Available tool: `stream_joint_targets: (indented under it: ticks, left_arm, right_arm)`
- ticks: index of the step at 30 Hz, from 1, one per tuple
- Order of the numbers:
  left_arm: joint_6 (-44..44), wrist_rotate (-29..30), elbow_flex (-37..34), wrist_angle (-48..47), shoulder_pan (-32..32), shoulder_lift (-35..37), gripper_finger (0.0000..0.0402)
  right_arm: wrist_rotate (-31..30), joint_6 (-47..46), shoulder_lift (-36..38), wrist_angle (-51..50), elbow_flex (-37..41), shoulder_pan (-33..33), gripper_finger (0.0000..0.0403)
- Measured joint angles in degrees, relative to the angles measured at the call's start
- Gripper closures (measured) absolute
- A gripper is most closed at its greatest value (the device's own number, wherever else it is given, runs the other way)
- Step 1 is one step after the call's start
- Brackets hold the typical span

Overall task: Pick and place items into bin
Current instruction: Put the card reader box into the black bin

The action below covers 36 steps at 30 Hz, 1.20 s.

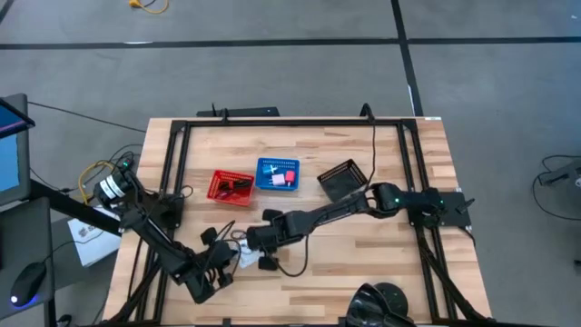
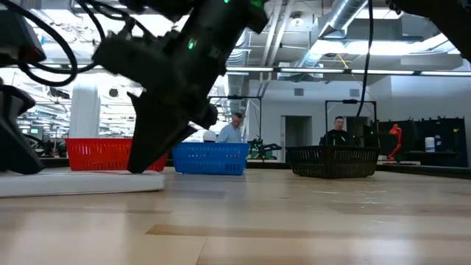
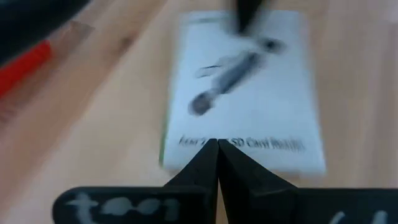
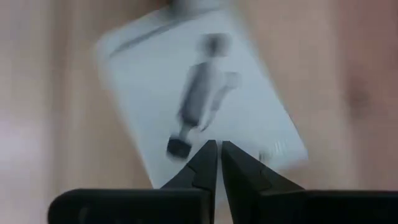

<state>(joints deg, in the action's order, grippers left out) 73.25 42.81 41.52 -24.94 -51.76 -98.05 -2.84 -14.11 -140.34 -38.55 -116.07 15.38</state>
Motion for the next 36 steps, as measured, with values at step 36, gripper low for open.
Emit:
stream_joint_targets:
  ticks: [36]
  left_arm:
    - [2.85, -3.64, 3.02, -7.09, 0.32, 5.73, 0.0401]
  right_arm:
    - [-7.47, 18.75, 3.18, -8.11, 0.11, 2.14, 0.0248]
